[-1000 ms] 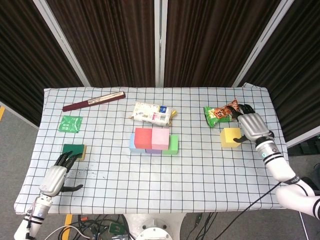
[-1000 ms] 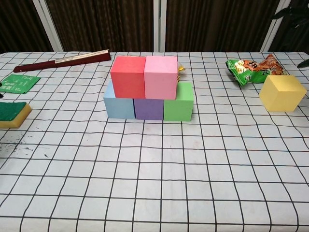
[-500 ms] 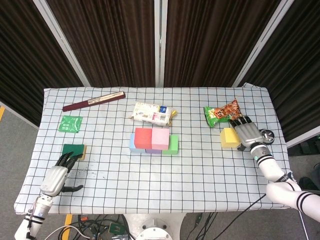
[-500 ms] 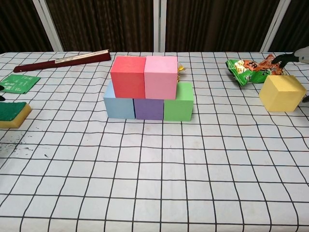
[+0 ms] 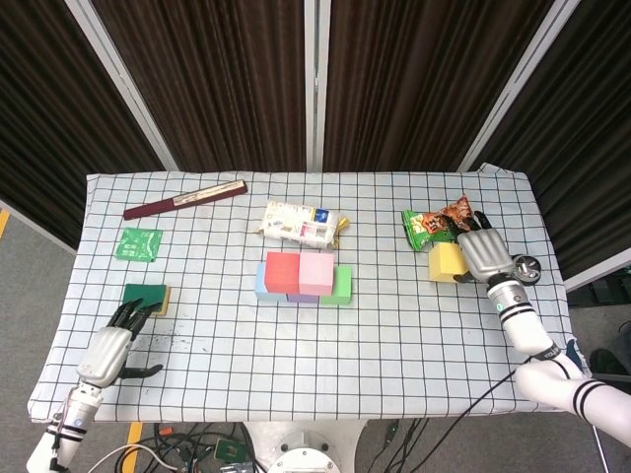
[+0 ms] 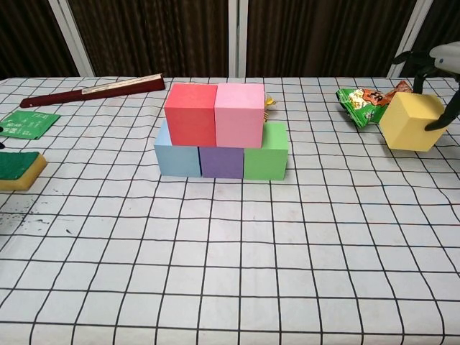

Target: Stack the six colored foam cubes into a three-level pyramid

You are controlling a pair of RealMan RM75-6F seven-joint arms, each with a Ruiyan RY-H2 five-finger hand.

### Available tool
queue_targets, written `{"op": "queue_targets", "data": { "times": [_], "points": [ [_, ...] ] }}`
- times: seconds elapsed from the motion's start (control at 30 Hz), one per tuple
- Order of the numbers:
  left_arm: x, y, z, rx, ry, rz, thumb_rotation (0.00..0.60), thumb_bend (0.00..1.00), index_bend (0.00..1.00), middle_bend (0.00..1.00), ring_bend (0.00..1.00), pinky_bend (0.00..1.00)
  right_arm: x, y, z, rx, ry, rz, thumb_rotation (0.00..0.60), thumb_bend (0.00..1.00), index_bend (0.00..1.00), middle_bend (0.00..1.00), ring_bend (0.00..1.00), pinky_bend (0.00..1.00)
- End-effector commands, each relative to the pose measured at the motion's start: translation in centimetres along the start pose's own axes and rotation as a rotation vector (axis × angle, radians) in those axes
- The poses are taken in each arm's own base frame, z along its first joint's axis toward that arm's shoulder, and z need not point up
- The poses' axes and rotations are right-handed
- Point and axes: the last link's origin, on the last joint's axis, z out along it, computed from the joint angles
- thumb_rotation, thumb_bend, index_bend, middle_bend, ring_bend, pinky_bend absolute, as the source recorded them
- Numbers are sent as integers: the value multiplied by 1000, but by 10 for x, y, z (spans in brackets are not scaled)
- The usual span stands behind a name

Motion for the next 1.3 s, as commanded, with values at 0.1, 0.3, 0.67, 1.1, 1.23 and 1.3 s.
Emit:
{"op": "queue_targets", "data": {
  "times": [0.1, 0.3, 0.67, 1.1, 1.23, 1.3],
  "points": [
    [0, 1, 2, -3, 8, -4, 600, 0, 100, 145, 16, 67, 72, -15, -20, 72, 177, 138, 600, 120, 0, 696, 152, 0],
    [0, 3, 3, -11, 16, -14, 600, 0, 100, 145, 15, 67, 134, -56, -32, 147, 319, 357, 600, 132, 0, 695, 164, 0],
    [-2, -1, 3, -2, 20, -35, 600, 0, 100, 145, 15, 67, 112, -130, -24, 223, 243, 921, 600, 134, 0, 691, 172, 0],
    [0, -13, 1, 29, 31, -46, 600, 0, 100, 145, 15, 67, 52, -191, 6, 252, 118, 1084, 600, 130, 0, 689, 183, 0],
    [2, -16, 0, 32, 40, -47, 600, 0, 100, 145, 15, 67, 49, -209, 11, 271, 118, 1092, 600, 130, 0, 687, 183, 0],
    [3, -17, 0, 35, 46, -50, 600, 0, 100, 145, 15, 67, 47, -217, 13, 280, 123, 1085, 600, 129, 0, 683, 183, 0]
  ]
}}
